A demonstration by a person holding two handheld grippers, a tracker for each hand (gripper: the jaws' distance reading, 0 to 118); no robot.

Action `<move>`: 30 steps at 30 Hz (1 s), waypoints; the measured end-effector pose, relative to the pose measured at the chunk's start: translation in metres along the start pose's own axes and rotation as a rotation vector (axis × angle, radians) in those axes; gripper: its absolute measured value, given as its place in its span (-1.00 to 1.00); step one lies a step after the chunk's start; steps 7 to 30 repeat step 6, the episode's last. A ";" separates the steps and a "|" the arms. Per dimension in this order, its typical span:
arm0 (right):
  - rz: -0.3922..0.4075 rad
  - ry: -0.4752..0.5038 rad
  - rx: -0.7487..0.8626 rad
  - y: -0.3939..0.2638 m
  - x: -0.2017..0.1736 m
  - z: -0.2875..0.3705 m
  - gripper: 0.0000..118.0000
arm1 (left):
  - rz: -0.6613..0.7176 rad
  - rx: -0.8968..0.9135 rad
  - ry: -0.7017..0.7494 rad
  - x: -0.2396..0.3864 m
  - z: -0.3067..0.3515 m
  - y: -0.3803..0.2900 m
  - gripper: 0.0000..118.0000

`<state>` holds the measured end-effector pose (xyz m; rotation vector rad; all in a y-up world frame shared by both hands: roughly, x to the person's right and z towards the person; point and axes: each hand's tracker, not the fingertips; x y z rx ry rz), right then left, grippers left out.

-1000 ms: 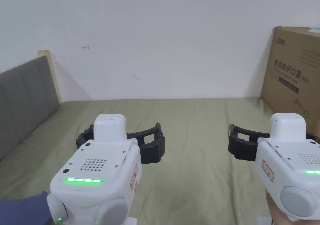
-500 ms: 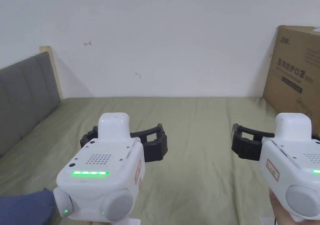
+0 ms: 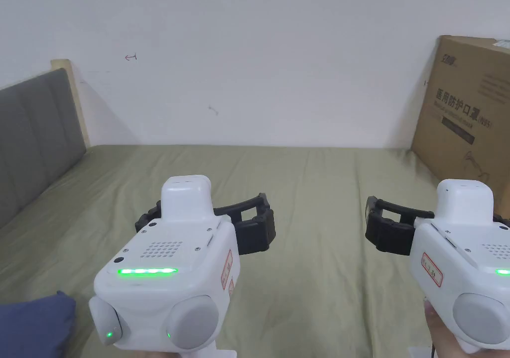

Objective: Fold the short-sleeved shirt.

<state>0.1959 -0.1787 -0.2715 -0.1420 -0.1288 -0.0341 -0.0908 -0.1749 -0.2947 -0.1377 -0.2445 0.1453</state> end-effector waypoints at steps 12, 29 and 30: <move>0.014 -0.004 0.003 -0.004 0.001 -0.006 1.00 | -0.014 -0.001 0.008 0.004 -0.006 0.001 0.95; 0.014 -0.004 0.003 -0.004 0.001 -0.006 1.00 | -0.014 -0.001 0.008 0.004 -0.006 0.001 0.95; 0.014 -0.004 0.003 -0.004 0.001 -0.006 1.00 | -0.014 -0.001 0.008 0.004 -0.006 0.001 0.95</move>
